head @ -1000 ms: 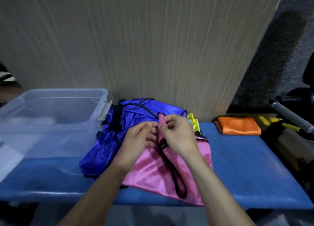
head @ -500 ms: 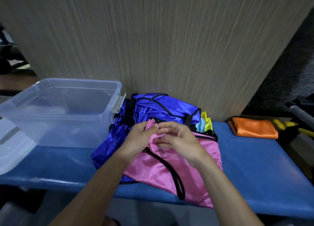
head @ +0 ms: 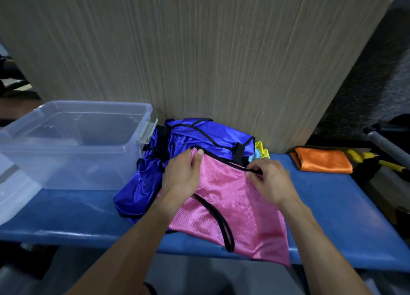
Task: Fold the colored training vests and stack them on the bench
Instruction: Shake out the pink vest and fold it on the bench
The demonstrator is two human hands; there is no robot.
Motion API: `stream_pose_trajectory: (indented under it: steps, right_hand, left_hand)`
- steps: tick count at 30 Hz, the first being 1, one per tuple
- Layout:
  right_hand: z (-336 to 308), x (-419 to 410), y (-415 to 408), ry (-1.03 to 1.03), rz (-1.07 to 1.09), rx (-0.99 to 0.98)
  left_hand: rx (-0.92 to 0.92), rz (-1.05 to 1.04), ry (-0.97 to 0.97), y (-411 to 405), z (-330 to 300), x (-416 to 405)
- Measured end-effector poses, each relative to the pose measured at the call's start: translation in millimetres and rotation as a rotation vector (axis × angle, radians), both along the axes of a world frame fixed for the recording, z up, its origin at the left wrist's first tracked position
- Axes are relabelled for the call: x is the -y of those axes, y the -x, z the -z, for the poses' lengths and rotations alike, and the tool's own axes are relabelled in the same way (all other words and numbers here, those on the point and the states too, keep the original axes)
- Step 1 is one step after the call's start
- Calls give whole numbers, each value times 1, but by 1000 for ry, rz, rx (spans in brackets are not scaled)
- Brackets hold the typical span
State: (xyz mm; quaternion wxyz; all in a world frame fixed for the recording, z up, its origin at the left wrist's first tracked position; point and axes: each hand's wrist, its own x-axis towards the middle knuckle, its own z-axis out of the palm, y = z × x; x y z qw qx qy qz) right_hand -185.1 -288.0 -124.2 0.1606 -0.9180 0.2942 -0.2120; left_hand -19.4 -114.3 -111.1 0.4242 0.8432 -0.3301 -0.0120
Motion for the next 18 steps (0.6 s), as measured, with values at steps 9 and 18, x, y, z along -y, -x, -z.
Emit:
stream_pose_trajectory:
  steps: [9, 18]
  right_hand:
    - [2, 24, 1, -199, -26, 59]
    - [10, 26, 0, -184, 114, 194]
  left_hand:
    - [4, 21, 68, -5, -1, 1]
    - [145, -43, -112, -50, 4, 3]
